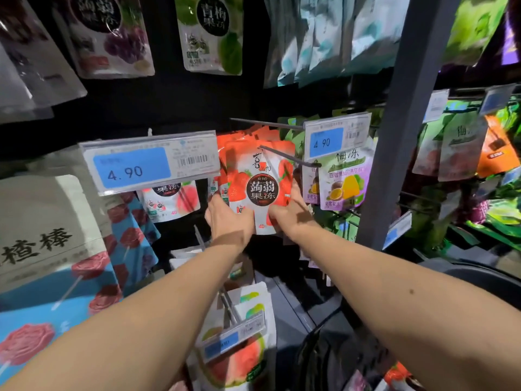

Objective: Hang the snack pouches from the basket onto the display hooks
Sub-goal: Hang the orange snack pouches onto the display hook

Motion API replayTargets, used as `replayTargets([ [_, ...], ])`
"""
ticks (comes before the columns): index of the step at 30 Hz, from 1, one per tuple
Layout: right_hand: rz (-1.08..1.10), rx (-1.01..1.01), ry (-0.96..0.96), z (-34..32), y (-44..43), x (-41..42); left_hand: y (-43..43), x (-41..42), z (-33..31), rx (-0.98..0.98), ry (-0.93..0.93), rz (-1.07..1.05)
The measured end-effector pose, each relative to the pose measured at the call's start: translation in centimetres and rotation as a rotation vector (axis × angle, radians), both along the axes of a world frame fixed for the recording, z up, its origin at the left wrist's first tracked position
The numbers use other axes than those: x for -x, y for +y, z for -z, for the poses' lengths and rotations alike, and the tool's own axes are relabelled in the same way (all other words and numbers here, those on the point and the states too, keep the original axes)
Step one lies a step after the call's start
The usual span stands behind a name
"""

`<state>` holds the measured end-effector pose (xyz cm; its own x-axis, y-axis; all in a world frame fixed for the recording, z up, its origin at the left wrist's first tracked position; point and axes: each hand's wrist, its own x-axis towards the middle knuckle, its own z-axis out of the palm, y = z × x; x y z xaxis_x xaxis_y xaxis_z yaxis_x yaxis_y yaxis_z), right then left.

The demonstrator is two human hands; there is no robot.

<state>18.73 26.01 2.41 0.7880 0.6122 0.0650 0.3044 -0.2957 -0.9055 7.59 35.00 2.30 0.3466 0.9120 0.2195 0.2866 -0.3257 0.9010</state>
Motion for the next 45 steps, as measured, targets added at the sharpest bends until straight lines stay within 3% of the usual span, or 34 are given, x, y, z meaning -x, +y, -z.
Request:
replayTargets([
  [3, -0.071, -0.017, 0.082, 2.7, 2.7, -3.6, 1.2, -0.3, -0.7, 0.065, 0.003, 0.047],
  [14, -0.141, -0.100, 0.138, -0.7, 0.2, -0.1, 4.3, -0.4, 0.4, 0.178, -0.120, 0.331],
  [23, -0.213, -0.110, 0.076, -2.1, 1.7, -2.1, 3.0, -0.4, 1.1, 0.163, -0.135, 0.341],
  [33, -0.258, -0.161, 0.250, -1.9, 2.0, -0.6, 5.0, -0.1, 1.3, 0.015, -0.148, 0.262],
  [37, -0.212, -0.212, 0.223, -1.5, 2.5, -0.2, 5.4, -0.3, 1.4, -0.035, -0.134, 0.233],
  [45, -0.164, -0.162, 0.148, -1.8, 1.3, 0.0, 4.8, -0.6, 1.4, 0.040, -0.068, 0.201],
])
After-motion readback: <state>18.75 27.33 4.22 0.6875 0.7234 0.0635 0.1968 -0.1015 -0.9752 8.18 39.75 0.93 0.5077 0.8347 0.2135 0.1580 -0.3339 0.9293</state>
